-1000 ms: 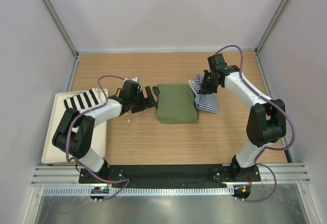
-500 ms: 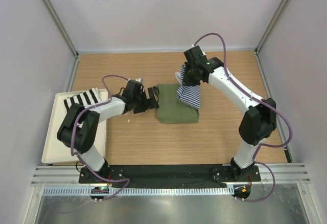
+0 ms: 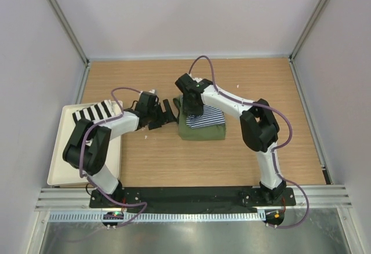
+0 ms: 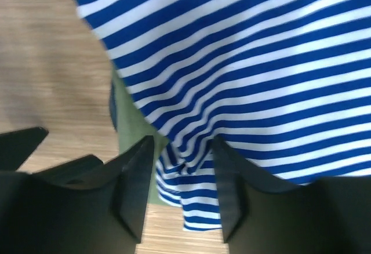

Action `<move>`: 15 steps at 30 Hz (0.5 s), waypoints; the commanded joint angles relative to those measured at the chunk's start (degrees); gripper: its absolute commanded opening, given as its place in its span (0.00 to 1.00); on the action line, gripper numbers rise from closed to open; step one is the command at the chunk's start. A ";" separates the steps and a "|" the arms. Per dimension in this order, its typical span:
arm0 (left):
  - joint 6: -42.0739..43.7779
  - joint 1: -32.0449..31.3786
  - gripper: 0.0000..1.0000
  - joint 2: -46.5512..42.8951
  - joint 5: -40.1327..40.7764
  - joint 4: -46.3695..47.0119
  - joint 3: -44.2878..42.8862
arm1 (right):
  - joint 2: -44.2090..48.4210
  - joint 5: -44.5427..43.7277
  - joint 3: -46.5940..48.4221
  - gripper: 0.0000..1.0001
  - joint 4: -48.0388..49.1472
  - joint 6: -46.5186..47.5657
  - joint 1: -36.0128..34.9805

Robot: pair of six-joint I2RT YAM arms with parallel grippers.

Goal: Fold and stack the tank tops

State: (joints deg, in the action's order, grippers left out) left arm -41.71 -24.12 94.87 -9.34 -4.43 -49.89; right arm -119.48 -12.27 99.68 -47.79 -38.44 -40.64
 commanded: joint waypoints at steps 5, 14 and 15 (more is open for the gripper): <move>-1.53 1.44 0.86 -2.94 0.03 3.37 1.46 | 11.01 -0.04 -4.66 0.68 10.17 0.11 -0.75; -1.00 -0.66 0.85 -7.77 -1.28 4.07 0.94 | 24.81 -1.09 -17.57 0.64 8.85 4.41 3.81; -1.70 -1.54 0.84 -7.60 -1.99 4.07 -0.20 | 26.30 0.31 -21.85 0.64 10.42 4.86 4.77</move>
State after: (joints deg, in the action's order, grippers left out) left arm -43.00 -23.81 89.89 -9.32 -3.09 -48.14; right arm -96.88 -12.32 84.14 -38.63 -36.05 -38.81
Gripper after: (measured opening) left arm 0.847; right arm 0.638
